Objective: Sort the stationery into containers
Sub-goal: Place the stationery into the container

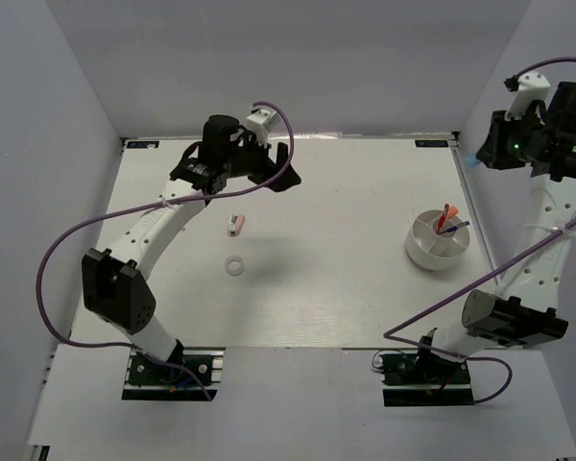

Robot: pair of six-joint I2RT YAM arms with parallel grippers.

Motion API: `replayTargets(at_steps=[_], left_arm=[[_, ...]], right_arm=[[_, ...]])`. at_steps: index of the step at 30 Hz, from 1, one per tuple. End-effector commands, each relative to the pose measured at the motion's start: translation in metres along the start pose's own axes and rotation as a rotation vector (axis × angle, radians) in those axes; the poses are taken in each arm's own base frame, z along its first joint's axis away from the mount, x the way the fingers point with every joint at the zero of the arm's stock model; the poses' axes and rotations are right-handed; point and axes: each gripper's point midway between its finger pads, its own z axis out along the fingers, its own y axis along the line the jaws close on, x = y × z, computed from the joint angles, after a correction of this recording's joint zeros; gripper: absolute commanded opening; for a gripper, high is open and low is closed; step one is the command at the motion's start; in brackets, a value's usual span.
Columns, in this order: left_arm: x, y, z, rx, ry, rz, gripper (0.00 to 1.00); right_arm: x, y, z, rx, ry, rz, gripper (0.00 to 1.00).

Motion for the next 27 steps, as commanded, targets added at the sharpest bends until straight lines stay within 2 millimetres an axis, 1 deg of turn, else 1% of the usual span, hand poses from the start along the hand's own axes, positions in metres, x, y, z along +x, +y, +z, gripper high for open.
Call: replayTargets(at_steps=[1,3,5,6,7,8,10,12,13,14,15,16,17,19,20,21,22,24,27], left_arm=[[0.02,-0.004,-0.001,0.048,0.065,-0.077,0.98],[0.023,-0.005,-0.001,0.059,0.067,-0.087,0.98],[0.027,0.001,-0.004,0.055,0.072,-0.097,0.98],[0.027,0.0,-0.004,0.062,0.071,-0.096,0.98],[0.028,-0.001,-0.005,0.065,0.072,-0.095,0.98],[0.029,0.003,-0.007,0.061,0.074,-0.103,0.98],[0.028,0.005,-0.01,0.061,0.071,-0.113,0.98],[0.029,0.001,-0.01,0.08,0.071,-0.119,0.98],[0.028,-0.001,-0.01,0.085,0.072,-0.132,0.98],[0.028,-0.001,-0.009,0.091,0.078,-0.138,0.98],[0.027,-0.005,-0.009,0.116,0.082,-0.139,0.98],[0.027,-0.004,-0.008,0.115,0.089,-0.142,0.98],[0.027,-0.003,-0.006,0.115,0.09,-0.144,0.98],[0.019,-0.005,-0.006,0.121,0.077,-0.136,0.98],[0.016,-0.005,-0.006,0.122,0.071,-0.13,0.98],[0.015,-0.006,-0.007,0.127,0.068,-0.125,0.98],[0.014,-0.007,-0.007,0.131,0.064,-0.122,0.98],[0.016,-0.007,-0.007,0.138,0.068,-0.117,0.98],[0.023,-0.006,-0.009,0.137,0.088,-0.085,0.98]], right_arm=[[0.038,-0.046,-0.016,0.192,0.172,-0.068,0.0],[0.05,-0.063,-0.025,0.266,0.228,-0.062,0.0],[0.062,-0.07,-0.028,0.296,0.248,-0.036,0.0],[0.069,-0.073,-0.029,0.309,0.256,-0.012,0.0],[0.081,-0.07,-0.026,0.303,0.273,0.009,0.0],[0.078,-0.073,-0.029,0.318,0.255,0.02,0.0],[0.095,-0.073,-0.02,0.308,0.28,0.068,0.0],[0.103,-0.073,-0.013,0.298,0.29,0.087,0.0],[0.106,-0.074,-0.014,0.301,0.283,0.096,0.0],[0.116,-0.072,-0.009,0.284,0.298,0.106,0.0],[0.115,-0.071,-0.006,0.277,0.278,0.105,0.0],[0.114,-0.067,-0.007,0.275,0.259,0.11,0.0],[0.125,-0.065,-0.001,0.262,0.281,0.124,0.0],[0.128,-0.068,0.0,0.276,0.27,0.122,0.0],[0.139,-0.069,0.005,0.275,0.285,0.125,0.0],[0.139,-0.07,0.003,0.294,0.271,0.113,0.0],[0.136,-0.074,0.006,0.305,0.244,0.096,0.0],[0.144,-0.076,0.012,0.307,0.261,0.101,0.0],[0.147,-0.08,0.016,0.313,0.268,0.106,0.0]])
